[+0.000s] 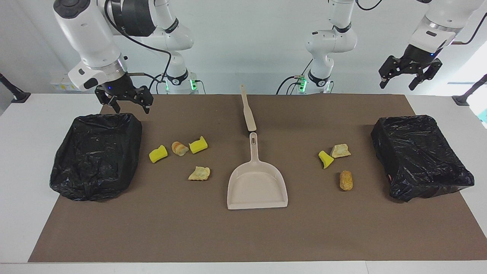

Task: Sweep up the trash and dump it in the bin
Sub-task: 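Reach the right gripper to the beige dustpan handle and grasp it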

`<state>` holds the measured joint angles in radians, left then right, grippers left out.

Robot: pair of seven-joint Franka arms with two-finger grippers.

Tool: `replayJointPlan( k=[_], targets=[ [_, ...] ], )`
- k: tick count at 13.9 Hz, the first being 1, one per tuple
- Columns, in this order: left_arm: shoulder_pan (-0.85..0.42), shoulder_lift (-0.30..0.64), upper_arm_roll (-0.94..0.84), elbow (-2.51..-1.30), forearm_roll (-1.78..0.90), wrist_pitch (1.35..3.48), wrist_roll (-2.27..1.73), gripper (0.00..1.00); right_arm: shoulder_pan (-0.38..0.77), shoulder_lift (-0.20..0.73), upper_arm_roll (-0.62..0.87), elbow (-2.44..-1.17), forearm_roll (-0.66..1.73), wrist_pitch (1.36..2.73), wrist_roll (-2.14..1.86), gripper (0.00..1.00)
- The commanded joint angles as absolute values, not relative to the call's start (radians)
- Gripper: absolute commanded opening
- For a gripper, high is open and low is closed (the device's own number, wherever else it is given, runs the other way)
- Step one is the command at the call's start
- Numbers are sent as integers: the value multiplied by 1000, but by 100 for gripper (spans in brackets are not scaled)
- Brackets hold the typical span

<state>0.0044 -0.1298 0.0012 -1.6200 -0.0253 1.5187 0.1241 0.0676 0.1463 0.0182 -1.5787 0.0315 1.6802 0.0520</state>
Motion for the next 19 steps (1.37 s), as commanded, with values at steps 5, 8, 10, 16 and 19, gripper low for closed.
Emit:
replayJointPlan(
  k=[5,8,10,16,19],
  targets=[
    [-6,-164,9,-1664,-37,1540,127,100,188,238,52,-1568,71,1828,237,100],
    [-6,-167,9,-1670,-37,1540,127,100,261,267,52,-1566,71,1880,333,100],
    [-6,-170,9,-1677,-37,1540,127,100,311,299,52,-1566,64,1926,395,100],
    [-6,-178,9,-1695,-37,1540,127,100,455,445,48,-1506,6,2067,523,100],
    [-6,-179,9,-1697,-37,1540,127,100,521,532,46,-1460,-46,2115,624,100]
  ],
)
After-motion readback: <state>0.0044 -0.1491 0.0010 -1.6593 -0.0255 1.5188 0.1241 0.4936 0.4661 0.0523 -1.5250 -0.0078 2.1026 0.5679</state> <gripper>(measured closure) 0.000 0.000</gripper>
